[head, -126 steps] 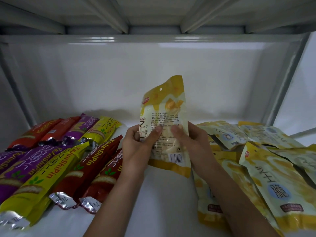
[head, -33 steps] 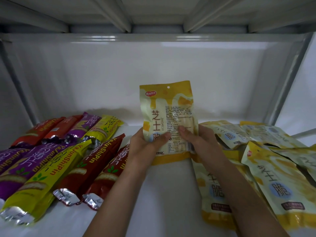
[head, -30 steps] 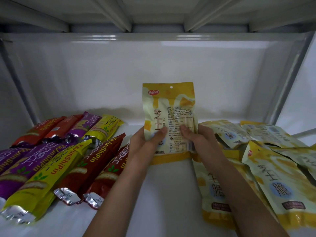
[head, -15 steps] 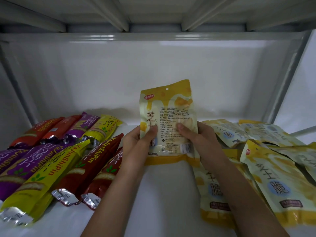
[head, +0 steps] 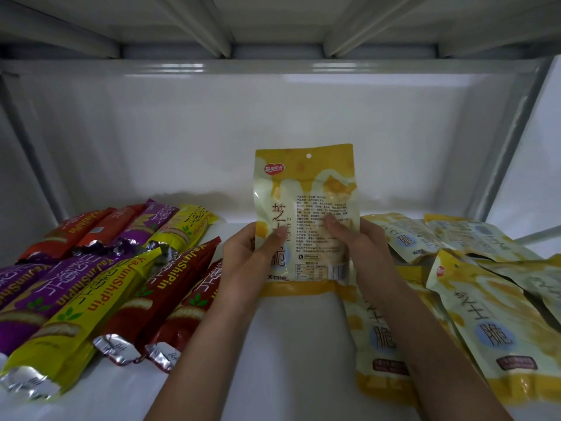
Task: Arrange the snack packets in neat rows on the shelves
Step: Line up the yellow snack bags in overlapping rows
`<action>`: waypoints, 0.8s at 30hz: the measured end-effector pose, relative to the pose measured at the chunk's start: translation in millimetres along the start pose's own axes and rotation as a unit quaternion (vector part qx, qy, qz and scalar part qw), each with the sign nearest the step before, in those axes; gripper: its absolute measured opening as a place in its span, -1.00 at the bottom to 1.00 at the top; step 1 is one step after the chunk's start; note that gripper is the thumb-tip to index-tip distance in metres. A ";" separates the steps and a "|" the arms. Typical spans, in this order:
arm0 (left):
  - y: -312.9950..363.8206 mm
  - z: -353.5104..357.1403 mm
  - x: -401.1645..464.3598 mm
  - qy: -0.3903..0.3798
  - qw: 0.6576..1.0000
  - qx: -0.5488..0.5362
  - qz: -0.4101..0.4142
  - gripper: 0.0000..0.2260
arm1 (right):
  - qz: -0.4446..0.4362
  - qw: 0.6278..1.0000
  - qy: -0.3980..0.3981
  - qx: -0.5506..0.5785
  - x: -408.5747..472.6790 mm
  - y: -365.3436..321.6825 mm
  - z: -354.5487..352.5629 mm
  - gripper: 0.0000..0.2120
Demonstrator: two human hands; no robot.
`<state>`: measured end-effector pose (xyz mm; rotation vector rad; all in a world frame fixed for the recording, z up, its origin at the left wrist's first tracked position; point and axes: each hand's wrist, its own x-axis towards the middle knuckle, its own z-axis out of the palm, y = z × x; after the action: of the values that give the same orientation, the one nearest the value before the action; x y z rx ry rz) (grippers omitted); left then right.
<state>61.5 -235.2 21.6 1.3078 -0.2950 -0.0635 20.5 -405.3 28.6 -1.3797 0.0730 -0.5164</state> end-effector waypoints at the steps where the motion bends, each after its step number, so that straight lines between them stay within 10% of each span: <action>1: -0.7 -0.4 -0.1 0.001 1.000 0.003 0.002 -0.86 | 0.000 1.000 0.002 0.007 -0.8 -0.8 0.0 -0.87; 24: 0.9 -0.3 -1.6 0.009 0.999 -0.032 0.020 -0.81 | -0.037 0.999 -0.011 -0.030 -2.7 2.6 2.0 -0.82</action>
<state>59.9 -234.4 22.1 1.2371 -0.3011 -0.0279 19.5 -402.1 25.8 -1.4507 0.0209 -0.5642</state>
